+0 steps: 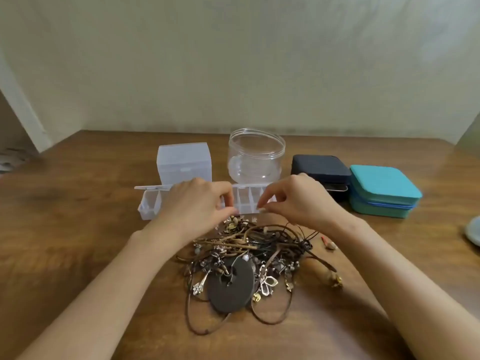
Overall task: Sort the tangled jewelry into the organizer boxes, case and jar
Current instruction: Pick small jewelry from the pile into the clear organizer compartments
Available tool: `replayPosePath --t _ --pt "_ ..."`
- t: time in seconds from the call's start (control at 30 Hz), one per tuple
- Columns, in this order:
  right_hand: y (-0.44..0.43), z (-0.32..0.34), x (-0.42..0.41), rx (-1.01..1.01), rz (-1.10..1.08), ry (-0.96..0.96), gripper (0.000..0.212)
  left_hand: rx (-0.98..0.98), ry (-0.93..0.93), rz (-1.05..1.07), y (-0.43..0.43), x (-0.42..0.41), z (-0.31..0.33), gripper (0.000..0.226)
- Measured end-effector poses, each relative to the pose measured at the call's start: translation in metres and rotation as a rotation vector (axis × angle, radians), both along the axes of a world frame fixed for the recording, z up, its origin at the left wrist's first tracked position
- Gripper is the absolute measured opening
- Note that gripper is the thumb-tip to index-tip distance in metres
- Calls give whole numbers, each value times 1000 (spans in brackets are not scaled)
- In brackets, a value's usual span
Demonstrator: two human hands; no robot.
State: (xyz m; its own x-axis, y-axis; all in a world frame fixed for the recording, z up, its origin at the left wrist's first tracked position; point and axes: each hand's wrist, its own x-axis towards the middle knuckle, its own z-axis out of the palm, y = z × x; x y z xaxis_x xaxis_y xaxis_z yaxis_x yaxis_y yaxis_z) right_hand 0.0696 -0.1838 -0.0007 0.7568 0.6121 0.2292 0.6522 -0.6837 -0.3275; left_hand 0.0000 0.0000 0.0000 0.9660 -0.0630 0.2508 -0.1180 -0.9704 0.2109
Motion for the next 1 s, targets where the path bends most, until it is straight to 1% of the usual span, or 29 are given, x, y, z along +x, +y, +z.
replayPosePath --t 0.07,0.13,0.2,0.3,0.47,0.6,0.63,0.67,0.7,0.77,0.83,0.9,1.0 --pt "4 -3 -1 -84 -9 -31 13 98 66 -26 -1 1 -2 17" --pt "7 -9 -1 -103 2 -24 16 124 107 -64 -1 1 -7 21" --pt "9 -13 -2 -99 7 -22 17 106 135 -95 -1 1 -7 20" --pt "10 -16 0 -56 -19 -24 14 72 161 -136 3 0 -5 10" --pt "13 -18 -2 2 -35 8 14 25 285 -212 10 -1 -1 2" --pt "14 -19 -2 -18 -17 39 13 -159 493 -269 12 -5 5 24" --pt "15 -20 -2 -22 -20 45 13 -194 515 -269 11 -5 5 29" --pt "15 -21 -2 -14 -25 51 13 -224 496 -251 10 -5 4 29" --pt "15 -21 -1 5 -37 57 13 -235 426 -213 9 -3 2 27" --pt "14 -20 1 103 -75 99 12 -159 207 -97 9 3 -3 18" --pt "10 -17 4 249 -100 203 12 -66 60 -14 7 5 -6 12" --pt "7 -14 4 325 -97 300 16 -41 18 15 6 6 -9 10" --pt "5 -11 4 361 -85 379 18 -39 -5 33 6 6 -10 10"
